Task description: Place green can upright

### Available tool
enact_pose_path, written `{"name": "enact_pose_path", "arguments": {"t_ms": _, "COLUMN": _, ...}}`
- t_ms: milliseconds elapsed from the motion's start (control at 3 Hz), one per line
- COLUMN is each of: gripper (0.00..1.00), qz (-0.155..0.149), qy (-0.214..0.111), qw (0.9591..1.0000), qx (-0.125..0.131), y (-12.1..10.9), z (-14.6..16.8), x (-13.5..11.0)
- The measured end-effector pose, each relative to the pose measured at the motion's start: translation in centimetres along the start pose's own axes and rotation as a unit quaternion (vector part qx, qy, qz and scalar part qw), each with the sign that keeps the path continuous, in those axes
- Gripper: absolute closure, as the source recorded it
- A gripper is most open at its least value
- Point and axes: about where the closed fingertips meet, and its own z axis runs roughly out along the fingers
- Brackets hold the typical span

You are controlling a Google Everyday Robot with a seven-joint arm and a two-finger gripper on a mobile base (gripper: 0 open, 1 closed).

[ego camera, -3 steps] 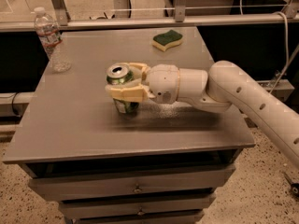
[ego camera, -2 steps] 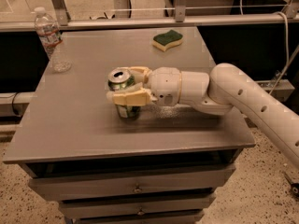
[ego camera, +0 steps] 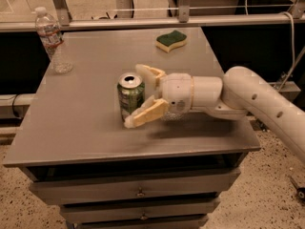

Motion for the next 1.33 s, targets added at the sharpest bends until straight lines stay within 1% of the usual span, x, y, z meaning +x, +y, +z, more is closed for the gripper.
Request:
{"name": "enact_pose_path", "arguments": {"t_ms": 333, "gripper": 0.00, "qz": 0.002, "qy": 0.024, "qw": 0.9997, "qx": 0.007, "y": 0.2, "z": -2.0, "x": 0.2}}
{"name": "enact_pose_path", "arguments": {"t_ms": 667, "gripper": 0.00, "qz": -0.005, "qy": 0.050, "qw": 0.9978, "qx": 0.042, "y": 0.6, "z": -7.4, "x": -0.9}}
{"name": "enact_pose_path", "arguments": {"t_ms": 1000, "gripper": 0.00, "qz": -0.007, "qy": 0.034, "qw": 0.9910, "qx": 0.130, "y": 1.5, "z": -15.3, "x": -1.8}}
{"name": "enact_pose_path", "arguments": {"t_ms": 1333, "gripper": 0.00, "qz": -0.007, "qy": 0.038, "qw": 0.9914, "qx": 0.125, "y": 1.7, "z": -15.0, "x": -1.7}}
